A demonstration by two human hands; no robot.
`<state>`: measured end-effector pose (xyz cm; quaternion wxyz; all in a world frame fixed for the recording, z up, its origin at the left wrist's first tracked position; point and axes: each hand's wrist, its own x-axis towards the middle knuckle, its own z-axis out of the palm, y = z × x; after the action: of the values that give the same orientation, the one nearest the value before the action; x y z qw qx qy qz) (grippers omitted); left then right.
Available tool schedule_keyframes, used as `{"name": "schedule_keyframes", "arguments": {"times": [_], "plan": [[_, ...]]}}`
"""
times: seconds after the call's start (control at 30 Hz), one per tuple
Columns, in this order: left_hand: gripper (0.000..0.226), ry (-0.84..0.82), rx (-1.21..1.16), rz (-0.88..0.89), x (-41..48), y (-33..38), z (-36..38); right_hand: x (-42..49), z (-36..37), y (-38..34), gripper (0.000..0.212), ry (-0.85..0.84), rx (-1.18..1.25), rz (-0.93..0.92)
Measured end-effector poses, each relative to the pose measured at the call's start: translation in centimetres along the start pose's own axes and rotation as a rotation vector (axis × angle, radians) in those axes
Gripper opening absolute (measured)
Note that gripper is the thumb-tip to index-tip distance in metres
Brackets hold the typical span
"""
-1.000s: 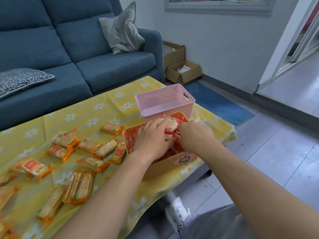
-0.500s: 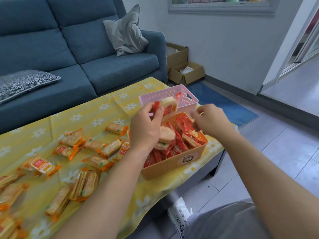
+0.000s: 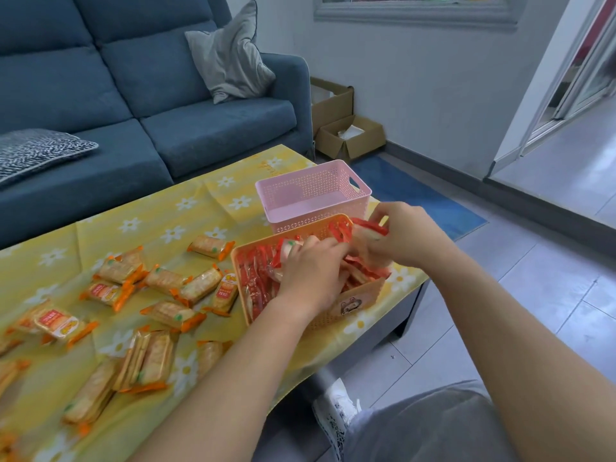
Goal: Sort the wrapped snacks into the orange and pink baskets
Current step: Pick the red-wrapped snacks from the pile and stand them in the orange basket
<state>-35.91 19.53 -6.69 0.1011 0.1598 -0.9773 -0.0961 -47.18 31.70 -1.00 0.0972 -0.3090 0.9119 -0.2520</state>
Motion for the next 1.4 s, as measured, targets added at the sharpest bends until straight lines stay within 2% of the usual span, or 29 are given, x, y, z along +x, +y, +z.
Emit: {"name": "schedule_keyframes", "arguments": {"times": [0.1, 0.2, 0.37, 0.43, 0.5, 0.53, 0.67, 0.8, 0.87, 0.97, 1.03, 1.17, 1.3, 1.33, 1.4], "plan": [[0.022, 0.035, 0.046, 0.0, 0.7, -0.3, 0.7, 0.1, 0.7, -0.2, 0.03, 0.021, -0.149, -0.051], [0.015, 0.076, 0.046, -0.023, 1.6, -0.6, 0.7, 0.5, 1.5, 0.1, 0.038, 0.068, -0.102, -0.058], [0.019, 0.105, 0.063, -0.051, 2.5, -1.0, 0.2, 0.9, 2.0, 0.9, 0.023, 0.009, -0.365, 0.025], [0.024, 0.08, 0.09, -0.042, 3.0, -0.9, 0.3, 1.0, 2.2, 1.0, 0.037, -0.001, -0.389, 0.015], [0.029, 0.055, 0.079, -0.015, 3.3, -0.9, 0.2, 1.2, 2.2, 1.0, 0.058, -0.005, -0.331, 0.01], [0.03, 0.053, 0.053, -0.009, 3.5, -1.0, 0.2, 1.3, 2.1, 1.1, 0.059, -0.018, -0.288, 0.021], [0.017, 0.052, -0.034, -0.036, 3.5, -1.1, -0.1, 1.9, 2.1, 1.4, 0.039, -0.076, -0.258, 0.028], [0.014, 0.116, -0.035, -0.139, 3.7, -0.3, 0.2, 2.7, 3.0, 1.4, 0.031, -0.139, -0.216, 0.12], [0.015, 0.132, -0.003, -0.15, 3.7, 0.1, 0.4, 2.8, 3.0, 1.9, 0.031, -0.207, -0.089, 0.204], [0.02, 0.092, 0.097, -0.105, 3.4, 0.7, 0.7, 2.7, 2.9, 3.1, 0.034, -0.402, 0.089, 0.341], [0.022, 0.047, 0.173, -0.063, 3.2, 0.9, 0.8, 2.5, 3.2, 3.9, 0.036, -0.493, 0.148, 0.351], [0.017, 0.046, 0.124, -0.1, 3.0, 0.4, 0.8, 2.3, 3.5, 3.9, 0.049, -0.504, 0.334, 0.321], [0.02, 0.147, -0.119, -0.136, 2.7, -0.7, -0.2, 1.8, 4.3, 3.6, 0.052, -0.469, 0.119, 0.267], [0.027, 0.131, -0.126, -0.164, 2.7, -1.3, -0.6, 1.8, 4.5, 3.4, 0.052, -0.46, 0.08, 0.265], [0.053, -0.029, -0.064, -0.218, 2.2, -2.9, -1.4, 1.9, 4.6, 2.9, 0.053, -0.435, 0.001, 0.236]]}}
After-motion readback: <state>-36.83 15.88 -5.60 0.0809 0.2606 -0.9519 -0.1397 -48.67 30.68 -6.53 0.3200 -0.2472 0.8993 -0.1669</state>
